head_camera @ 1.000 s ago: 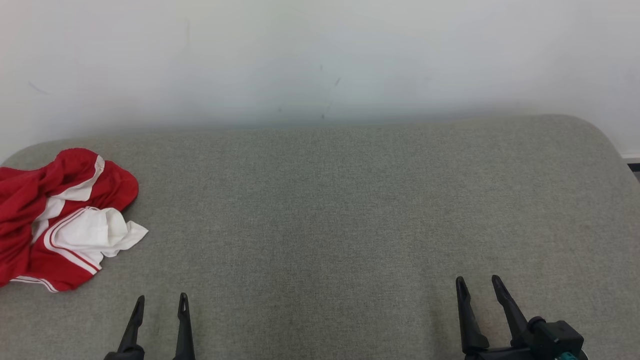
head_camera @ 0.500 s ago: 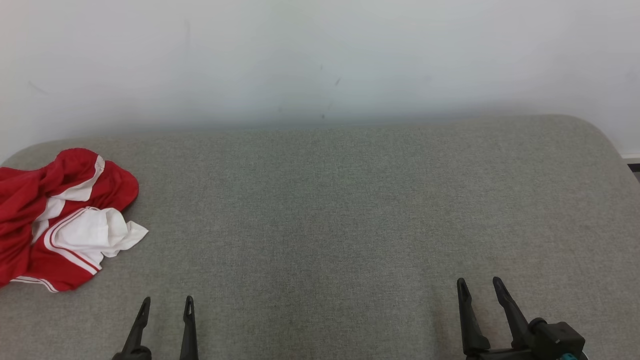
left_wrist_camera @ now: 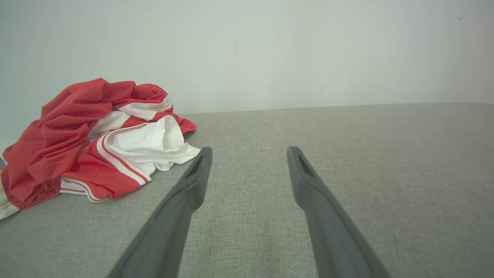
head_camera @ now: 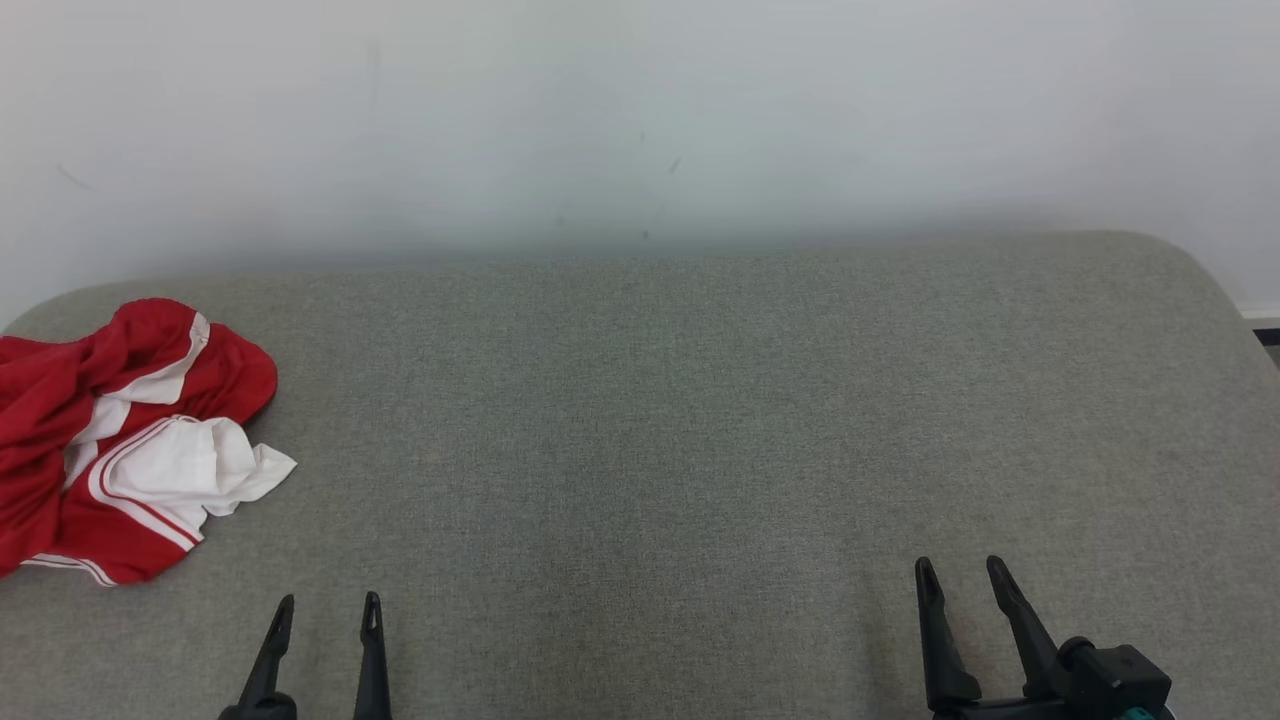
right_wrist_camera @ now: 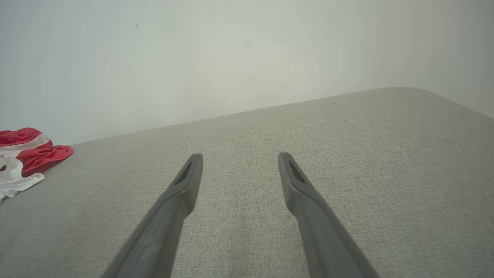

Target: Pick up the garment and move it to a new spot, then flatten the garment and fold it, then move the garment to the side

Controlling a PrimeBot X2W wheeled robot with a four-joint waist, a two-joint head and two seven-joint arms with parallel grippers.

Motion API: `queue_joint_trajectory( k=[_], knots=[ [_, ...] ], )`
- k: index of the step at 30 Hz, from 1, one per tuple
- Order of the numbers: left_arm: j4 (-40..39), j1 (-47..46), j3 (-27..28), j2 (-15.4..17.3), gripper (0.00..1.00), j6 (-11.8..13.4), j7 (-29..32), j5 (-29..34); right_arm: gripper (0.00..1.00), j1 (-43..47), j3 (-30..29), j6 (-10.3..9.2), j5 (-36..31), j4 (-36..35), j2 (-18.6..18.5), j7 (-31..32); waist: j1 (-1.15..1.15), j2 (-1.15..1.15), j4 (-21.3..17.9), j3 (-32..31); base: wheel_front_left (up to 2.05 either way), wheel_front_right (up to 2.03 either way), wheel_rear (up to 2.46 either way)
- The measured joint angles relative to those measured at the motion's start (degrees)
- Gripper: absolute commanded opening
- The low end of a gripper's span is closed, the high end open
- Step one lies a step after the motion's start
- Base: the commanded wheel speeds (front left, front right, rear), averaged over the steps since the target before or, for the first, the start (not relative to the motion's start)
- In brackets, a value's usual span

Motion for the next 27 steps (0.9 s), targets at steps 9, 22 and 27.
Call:
queue_joint_trajectory(
  k=[9, 22, 27],
  knots=[
    [-0.1, 0.0, 0.1, 0.0, 1.0, 0.4, 0.0, -0.4, 1.0, 0.0, 0.1, 0.0, -0.4, 0.3, 0.0, 0.0, 0.0, 0.0, 0.0, 0.0, 0.0, 0.0, 0.0],
    [-0.1, 0.0, 0.4, 0.0, 1.0, 0.5, 0.0, -0.7, 1.0, 0.0, 0.1, 0.0, -1.0, 0.5, 0.0, 0.0, 0.0, 0.0, 0.0, 0.0, 0.0, 0.0, 0.0],
    [-0.1, 0.0, 0.4, 0.0, 1.0, 0.5, 0.0, -0.7, 1.0, 0.0, 0.1, 0.0, -1.0, 0.5, 0.0, 0.0, 0.0, 0.0, 0.1, 0.0, 0.0, 0.0, 0.0]
  ],
)
